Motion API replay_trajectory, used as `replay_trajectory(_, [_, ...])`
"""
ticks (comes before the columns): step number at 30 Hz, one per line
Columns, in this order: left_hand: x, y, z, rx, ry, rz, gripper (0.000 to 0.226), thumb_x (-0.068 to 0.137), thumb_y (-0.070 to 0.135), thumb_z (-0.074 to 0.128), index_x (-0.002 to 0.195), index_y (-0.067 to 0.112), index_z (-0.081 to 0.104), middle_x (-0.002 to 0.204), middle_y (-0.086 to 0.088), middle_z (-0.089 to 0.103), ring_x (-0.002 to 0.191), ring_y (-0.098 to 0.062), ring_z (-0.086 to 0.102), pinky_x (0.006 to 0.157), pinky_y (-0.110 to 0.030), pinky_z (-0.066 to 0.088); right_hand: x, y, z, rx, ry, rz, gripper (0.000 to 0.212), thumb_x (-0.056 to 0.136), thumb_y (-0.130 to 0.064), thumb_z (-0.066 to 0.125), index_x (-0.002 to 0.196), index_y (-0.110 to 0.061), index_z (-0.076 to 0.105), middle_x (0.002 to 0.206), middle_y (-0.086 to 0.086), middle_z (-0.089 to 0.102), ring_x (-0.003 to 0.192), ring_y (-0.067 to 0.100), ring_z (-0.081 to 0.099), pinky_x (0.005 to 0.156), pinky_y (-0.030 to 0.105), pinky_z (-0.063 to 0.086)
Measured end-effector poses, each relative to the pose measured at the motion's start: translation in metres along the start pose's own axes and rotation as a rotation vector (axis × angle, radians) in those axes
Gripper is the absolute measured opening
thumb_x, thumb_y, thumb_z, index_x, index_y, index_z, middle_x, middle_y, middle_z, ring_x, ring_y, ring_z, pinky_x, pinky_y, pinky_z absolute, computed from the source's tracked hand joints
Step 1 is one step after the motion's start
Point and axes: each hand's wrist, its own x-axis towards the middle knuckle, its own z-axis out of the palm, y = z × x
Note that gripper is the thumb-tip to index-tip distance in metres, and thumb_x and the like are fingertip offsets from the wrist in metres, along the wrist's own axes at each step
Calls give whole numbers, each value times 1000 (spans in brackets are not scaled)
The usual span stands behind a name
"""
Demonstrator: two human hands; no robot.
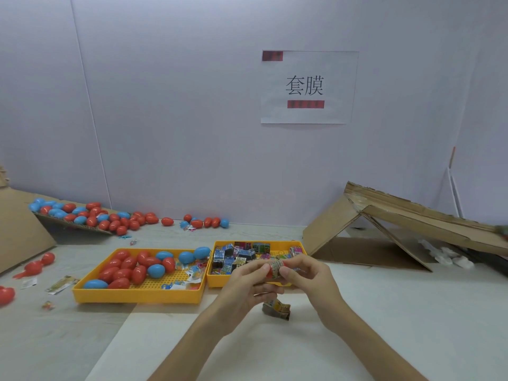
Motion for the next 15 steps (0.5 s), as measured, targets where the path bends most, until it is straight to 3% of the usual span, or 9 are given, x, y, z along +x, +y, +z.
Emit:
replay_trajectory(2, [0,0,0,11,-2,5,33,101,28,56,126,7,64,114,-20,72,94,-26,71,82,-30,57,0,-1,0,29,-3,7,23,75,-24,81,92,-8,76,92,15,75,82,24,72,76,34,59])
replay_trajectory(7, [1,0,1,39,5,3,37,102,34,54,126,6,64,115,-20,72,95,-26,71,83,-29,57,1,-2,-3,28,-8,17,20,71,-30,83,85,-17,79,92,14,75,88,25,72,84,35,56])
replay_trajectory(15, [1,0,2,53,17,-6,38,102,36,52,125,8,65,114,-18,74,96,-27,73,84,-29,58,2,0,-4,23,-16,6,19,74,-31,82,86,-16,80,89,16,75,89,24,72,83,33,54])
